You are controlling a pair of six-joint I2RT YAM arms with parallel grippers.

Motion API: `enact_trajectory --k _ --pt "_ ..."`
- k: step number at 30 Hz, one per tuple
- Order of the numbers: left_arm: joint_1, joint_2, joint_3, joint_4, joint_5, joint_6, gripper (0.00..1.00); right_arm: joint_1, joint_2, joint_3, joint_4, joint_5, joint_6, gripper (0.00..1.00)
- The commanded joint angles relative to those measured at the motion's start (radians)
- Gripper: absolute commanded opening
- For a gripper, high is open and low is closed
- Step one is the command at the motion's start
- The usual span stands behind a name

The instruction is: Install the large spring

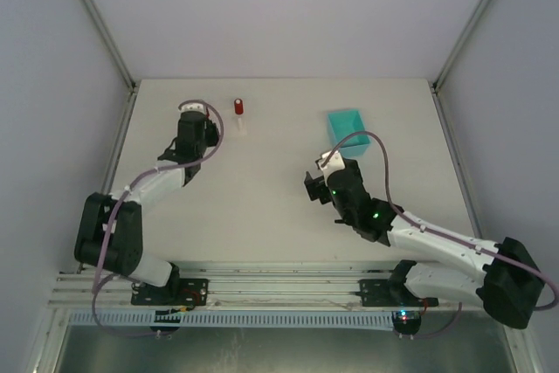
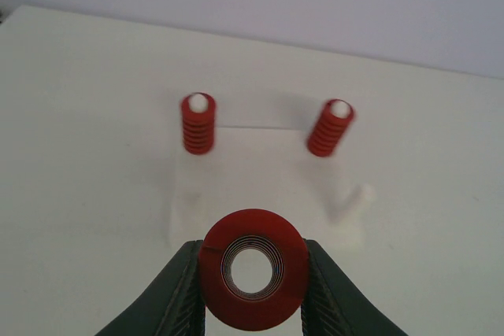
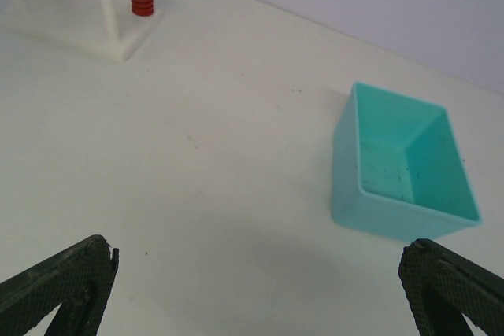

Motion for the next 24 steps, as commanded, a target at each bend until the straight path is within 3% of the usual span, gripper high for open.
enact_trajectory --k 1,10,24 --pt "0.062 0.091 0.128 0.018 -0.004 0.026 0.0 -0.008 -0.014 0.012 -0.02 0.032 0.059 0.99" --pt "0.144 0.249 0.244 -0.015 0.057 0.018 0.0 -0.021 -0.04 -0.028 0.02 0.013 0.029 0.99" --pt "0.155 0.326 0.275 -0.011 0.083 0.036 0.0 -0.024 -0.036 -0.03 0.017 -0.011 0.024 0.99"
